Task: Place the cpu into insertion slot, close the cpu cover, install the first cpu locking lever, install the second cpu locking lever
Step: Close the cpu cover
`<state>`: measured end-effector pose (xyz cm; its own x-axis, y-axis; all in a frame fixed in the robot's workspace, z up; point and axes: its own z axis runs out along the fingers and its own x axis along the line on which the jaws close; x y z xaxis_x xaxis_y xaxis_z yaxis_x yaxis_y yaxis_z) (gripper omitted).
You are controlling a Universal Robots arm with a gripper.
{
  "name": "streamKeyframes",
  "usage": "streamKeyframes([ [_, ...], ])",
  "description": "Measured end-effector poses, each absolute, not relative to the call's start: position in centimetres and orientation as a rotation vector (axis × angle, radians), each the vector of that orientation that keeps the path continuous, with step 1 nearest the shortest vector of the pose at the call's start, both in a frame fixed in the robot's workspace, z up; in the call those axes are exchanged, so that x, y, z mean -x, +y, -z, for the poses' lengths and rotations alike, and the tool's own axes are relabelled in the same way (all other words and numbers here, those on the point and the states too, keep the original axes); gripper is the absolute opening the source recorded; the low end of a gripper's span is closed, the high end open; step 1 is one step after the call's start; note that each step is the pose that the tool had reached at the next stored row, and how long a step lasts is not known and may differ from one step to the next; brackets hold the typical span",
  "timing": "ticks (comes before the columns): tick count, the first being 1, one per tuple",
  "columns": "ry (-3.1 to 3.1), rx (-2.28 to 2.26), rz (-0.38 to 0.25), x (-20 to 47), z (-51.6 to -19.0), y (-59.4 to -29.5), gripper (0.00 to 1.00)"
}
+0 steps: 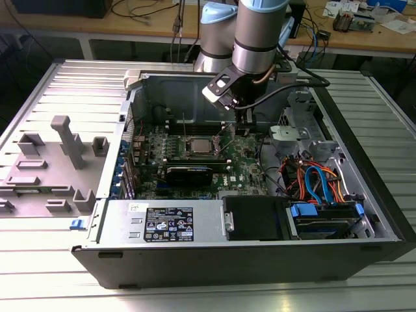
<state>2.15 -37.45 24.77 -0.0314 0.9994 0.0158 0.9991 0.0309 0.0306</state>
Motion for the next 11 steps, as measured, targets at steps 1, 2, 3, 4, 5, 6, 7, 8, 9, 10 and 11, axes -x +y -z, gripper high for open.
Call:
streamKeyframes([
  [1, 2.248, -2.179, -0.052, -2.15, -24.77, -37.45, 0.11],
  [2, 2.248, -2.179, -0.052, -2.15, -24.77, -37.45, 0.11],
  [3, 2.248, -2.179, -0.052, -2.14, -24.77, -37.45, 0.11],
  [4, 2.248, -2.179, -0.052, -2.14, -24.77, -37.45, 0.11],
  [5, 2.248, -2.179, -0.052, -2.13, -24.77, -37.45, 0.11],
  [6, 2.248, -2.179, -0.052, -2.13, -24.77, -37.45, 0.11],
  [7, 2.248, -2.179, -0.052, -2.10, -24.77, -37.45, 0.11],
  [8, 2.248, -2.179, -0.052, -2.01, -24.77, -37.45, 0.11],
  [9, 2.248, -2.179, -0.051, -1.92, -24.85, -37.44, 0.11],
  [10, 2.248, -2.179, -0.052, -1.87, -24.94, -37.45, 0.11],
  [11, 2.248, -2.179, -0.052, -1.79, -25.08, -37.45, 0.11],
])
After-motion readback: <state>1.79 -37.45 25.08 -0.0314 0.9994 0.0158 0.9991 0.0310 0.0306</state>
